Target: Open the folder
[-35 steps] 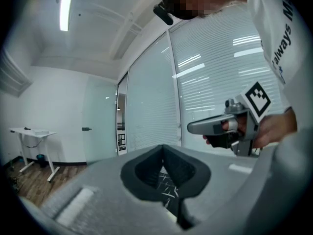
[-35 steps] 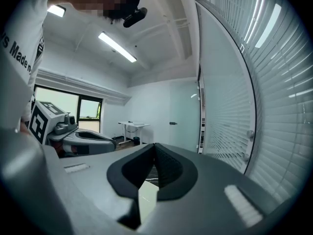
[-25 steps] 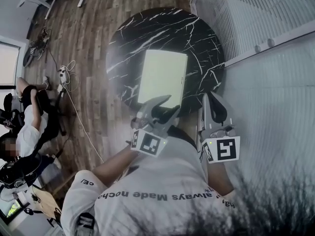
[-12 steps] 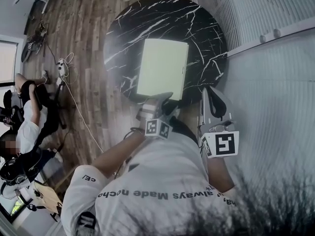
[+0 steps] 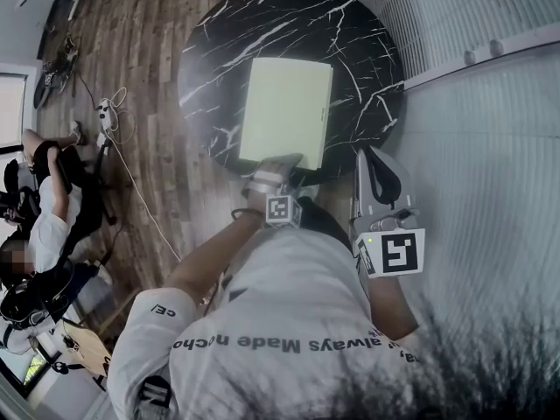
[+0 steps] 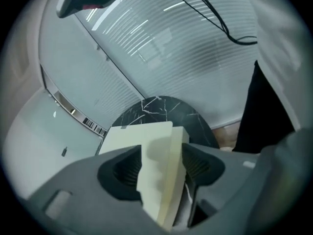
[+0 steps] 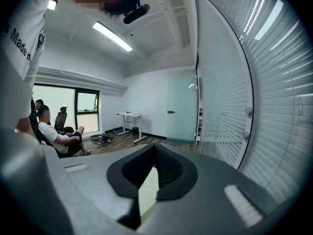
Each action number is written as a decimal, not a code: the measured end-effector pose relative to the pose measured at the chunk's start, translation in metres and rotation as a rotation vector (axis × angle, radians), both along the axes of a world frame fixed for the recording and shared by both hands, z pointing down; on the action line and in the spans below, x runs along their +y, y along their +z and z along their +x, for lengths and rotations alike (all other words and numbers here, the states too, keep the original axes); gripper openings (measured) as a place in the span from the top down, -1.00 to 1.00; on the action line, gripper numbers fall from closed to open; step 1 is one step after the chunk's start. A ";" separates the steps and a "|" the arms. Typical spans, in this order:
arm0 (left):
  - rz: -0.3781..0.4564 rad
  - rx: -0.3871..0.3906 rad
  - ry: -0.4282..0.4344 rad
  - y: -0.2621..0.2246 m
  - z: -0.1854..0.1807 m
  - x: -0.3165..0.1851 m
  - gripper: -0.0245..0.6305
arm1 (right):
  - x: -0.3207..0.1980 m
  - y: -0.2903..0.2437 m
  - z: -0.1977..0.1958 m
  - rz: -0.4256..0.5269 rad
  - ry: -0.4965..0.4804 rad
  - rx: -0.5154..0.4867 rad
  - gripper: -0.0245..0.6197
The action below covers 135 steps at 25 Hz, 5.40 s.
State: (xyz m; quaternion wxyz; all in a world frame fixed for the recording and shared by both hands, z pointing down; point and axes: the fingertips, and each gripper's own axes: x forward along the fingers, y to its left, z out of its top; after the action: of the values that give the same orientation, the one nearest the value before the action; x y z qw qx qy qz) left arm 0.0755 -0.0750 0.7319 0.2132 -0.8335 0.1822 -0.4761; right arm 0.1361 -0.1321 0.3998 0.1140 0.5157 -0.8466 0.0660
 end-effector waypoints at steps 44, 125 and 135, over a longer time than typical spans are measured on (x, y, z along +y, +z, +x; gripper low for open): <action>0.150 0.138 -0.181 -0.074 -0.039 -0.018 0.71 | -0.005 -0.010 -0.011 0.018 -0.026 -0.032 0.92; -0.313 0.923 -1.652 0.051 -0.413 -0.058 0.72 | -0.003 -0.008 -0.081 0.009 -0.109 0.024 0.92; -0.413 0.942 -1.659 0.072 -0.418 -0.057 0.65 | 0.007 -0.003 -0.079 -0.007 -0.106 0.032 0.92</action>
State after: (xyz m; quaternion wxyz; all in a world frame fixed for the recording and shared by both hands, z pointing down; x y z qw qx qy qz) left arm -0.3428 -0.1316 0.8041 -0.4346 -0.5663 0.6907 -0.1154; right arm 0.0576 -0.1255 0.3970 0.1328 0.4705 -0.8706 0.0547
